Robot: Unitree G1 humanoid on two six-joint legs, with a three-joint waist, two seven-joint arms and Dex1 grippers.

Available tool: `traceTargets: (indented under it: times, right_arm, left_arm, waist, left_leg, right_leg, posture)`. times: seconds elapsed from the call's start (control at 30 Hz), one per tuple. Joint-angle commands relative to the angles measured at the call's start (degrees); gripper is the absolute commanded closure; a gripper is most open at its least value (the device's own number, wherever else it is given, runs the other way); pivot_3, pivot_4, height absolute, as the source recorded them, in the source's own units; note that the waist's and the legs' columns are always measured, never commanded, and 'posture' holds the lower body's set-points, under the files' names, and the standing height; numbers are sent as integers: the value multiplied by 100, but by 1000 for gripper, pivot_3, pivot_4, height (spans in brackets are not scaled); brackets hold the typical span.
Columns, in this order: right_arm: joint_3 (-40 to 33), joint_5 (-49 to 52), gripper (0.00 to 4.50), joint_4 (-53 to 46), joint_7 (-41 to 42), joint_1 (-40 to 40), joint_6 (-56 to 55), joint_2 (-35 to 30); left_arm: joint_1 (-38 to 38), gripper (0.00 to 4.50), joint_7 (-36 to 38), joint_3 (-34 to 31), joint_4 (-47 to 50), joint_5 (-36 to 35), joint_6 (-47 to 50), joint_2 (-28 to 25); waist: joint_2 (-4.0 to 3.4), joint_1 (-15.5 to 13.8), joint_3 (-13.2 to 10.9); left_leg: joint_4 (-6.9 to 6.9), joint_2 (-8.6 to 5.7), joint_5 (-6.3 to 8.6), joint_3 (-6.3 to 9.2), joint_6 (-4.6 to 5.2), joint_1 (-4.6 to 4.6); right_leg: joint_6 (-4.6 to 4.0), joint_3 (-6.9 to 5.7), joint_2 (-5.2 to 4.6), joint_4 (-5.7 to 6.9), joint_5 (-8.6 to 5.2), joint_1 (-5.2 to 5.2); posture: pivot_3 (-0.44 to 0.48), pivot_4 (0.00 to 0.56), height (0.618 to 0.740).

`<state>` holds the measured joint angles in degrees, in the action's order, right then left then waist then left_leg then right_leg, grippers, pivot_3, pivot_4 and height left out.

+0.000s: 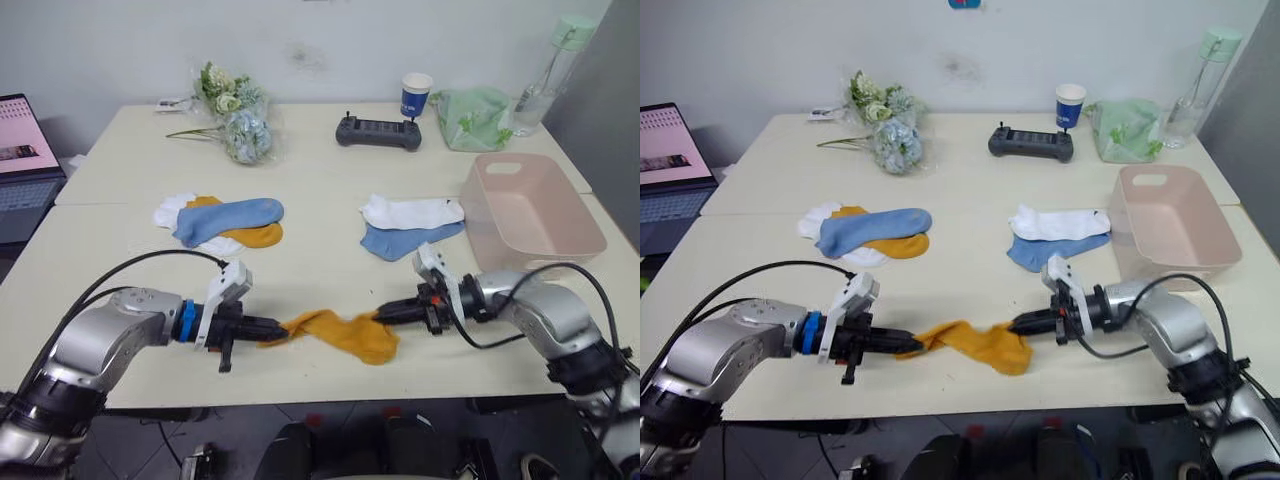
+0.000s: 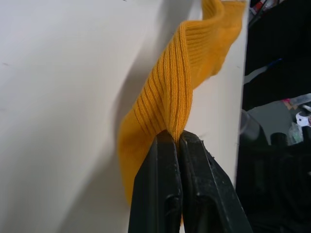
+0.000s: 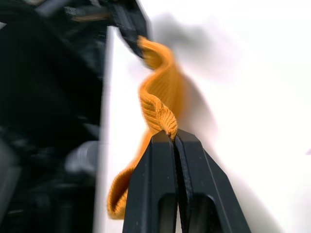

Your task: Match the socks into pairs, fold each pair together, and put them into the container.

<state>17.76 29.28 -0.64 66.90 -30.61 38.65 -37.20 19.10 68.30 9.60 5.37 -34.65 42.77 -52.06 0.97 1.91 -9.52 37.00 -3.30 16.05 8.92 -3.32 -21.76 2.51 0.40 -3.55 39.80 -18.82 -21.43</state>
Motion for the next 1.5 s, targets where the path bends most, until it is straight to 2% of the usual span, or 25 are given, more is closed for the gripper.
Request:
traceTargets:
  times: [0.03, 0.3, 0.37, 0.47, 0.67, 0.73, 0.9, 1.03, 1.17, 1.37, 1.4, 1.47, 1.5]
  right_arm:
    - [60, -396, 4483, 526, 204, -372, -496, 181]
    - [63, -1060, 4483, 1442, 312, -887, -1238, 597]
    - [12, -1163, 4500, 1493, 260, -880, -1346, 655]
    - [-184, -1212, 3764, 1559, 185, -841, -1478, 651]
    - [-893, -939, 1644, 1262, -124, -653, -1110, 450]
    - [-1056, -799, 1624, 835, -145, -310, -830, 315]
    - [-1285, -612, 1624, -133, -513, 694, -376, 181]
    - [-1335, -654, 1624, -434, -947, 1064, -299, 350]
    - [-1198, -738, 1624, -533, -1236, 1159, -334, 613]
    - [-1054, -758, 1624, -504, -1336, 1136, -377, 803]
    - [-1035, -763, 1624, -504, -1334, 1140, -391, 810]
    - [-998, -815, 1996, -454, -1342, 1134, -470, 817]
    - [-987, -814, 2222, -458, -1331, 1151, -493, 808]
  left_arm:
    - [383, 4500, 239, 141, -532, 413, -331, 115]
    - [1046, 4500, 604, 355, -1745, 1198, -1043, 469]
    - [1150, 4051, 620, 322, -1934, 1312, -1256, 621]
    - [1266, 3218, 444, 190, -2152, 1504, -1502, 790]
    - [1083, 1230, -278, -649, -2210, 1357, -1549, 917]
    - [708, 615, -506, -1006, -1849, 1237, -1487, 903]
    - [-614, 615, -1025, -1828, -333, 489, -669, 1070]
    - [-1425, 615, -1467, -2000, 409, 374, -373, 1173]
    - [-1699, 615, -1852, -1936, 489, 513, -456, 1341]
    - [-1712, 615, -2060, -1912, 380, 508, -496, 1496]
    - [-1708, 788, -2071, -1928, 389, 470, -476, 1521]
    - [-1729, 1140, -2011, -1907, 424, 417, -436, 1492]
    - [-1769, 1461, -1997, -1898, 460, 408, -434, 1473]
  waist:
    - [0, 10, 0]
    - [0, 48, 0]
    - [0, 52, 0]
    - [0, 59, 0]
    - [0, 93, 0]
    - [1, 106, 1]
    - [1, 137, 1]
    - [0, 123, 1]
    - [0, 83, 1]
    - [0, 40, 2]
    - [-1, 39, 2]
    - [-1, 38, 2]
    - [-1, 38, 2]
  left_leg:
    - [0, 0, -6, 0, -10, 0]
    - [2, 0, -10, 1, -19, -9]
    - [4, -1, -11, 3, -19, -10]
    - [6, -1, -11, 5, -19, -13]
    - [6, -2, -11, 5, -20, -14]
    - [2, -1, -11, 7, -20, -14]
    - [-2, -6, -10, 10, -19, -19]
    - [5, -9, 0, 5, -1, -7]
    - [2, -8, 2, 7, 4, 5]
    - [1, -9, -6, 5, -11, 4]
    - [1, -9, -6, 5, -11, 4]
    - [1, -9, -6, 6, -11, 4]
    - [1, -9, -6, 5, -11, 4]
  right_leg:
    - [0, 1, 0, 0, 0, 0]
    - [0, -1, -2, -2, 0, -10]
    - [0, 0, -2, 0, 0, -11]
    - [0, 0, -3, -1, 0, -12]
    - [0, 3, -7, 7, 0, -20]
    - [0, 9, -27, 6, 0, -21]
    - [1, 28, -39, 5, 0, -29]
    - [-1, 36, -42, 19, 3, -20]
    - [-1, 30, -40, 15, 3, -7]
    - [-1, 29, -40, 10, 3, -5]
    - [-1, 29, -40, 11, 3, -5]
    - [-1, 29, -40, 11, 3, -4]
    - [-1, 29, -40, 10, 3, -4]
  posture:
    - [0, 150, 740]
    - [0, 150, 740]
    - [0, 150, 740]
    - [0, 150, 740]
    - [0, 150, 740]
    - [0, 150, 740]
    - [0, 150, 740]
    - [0, 150, 740]
    - [0, 150, 740]
    - [0, 150, 740]
    - [0, 150, 740]
    - [0, 150, 740]
    - [0, 150, 740]
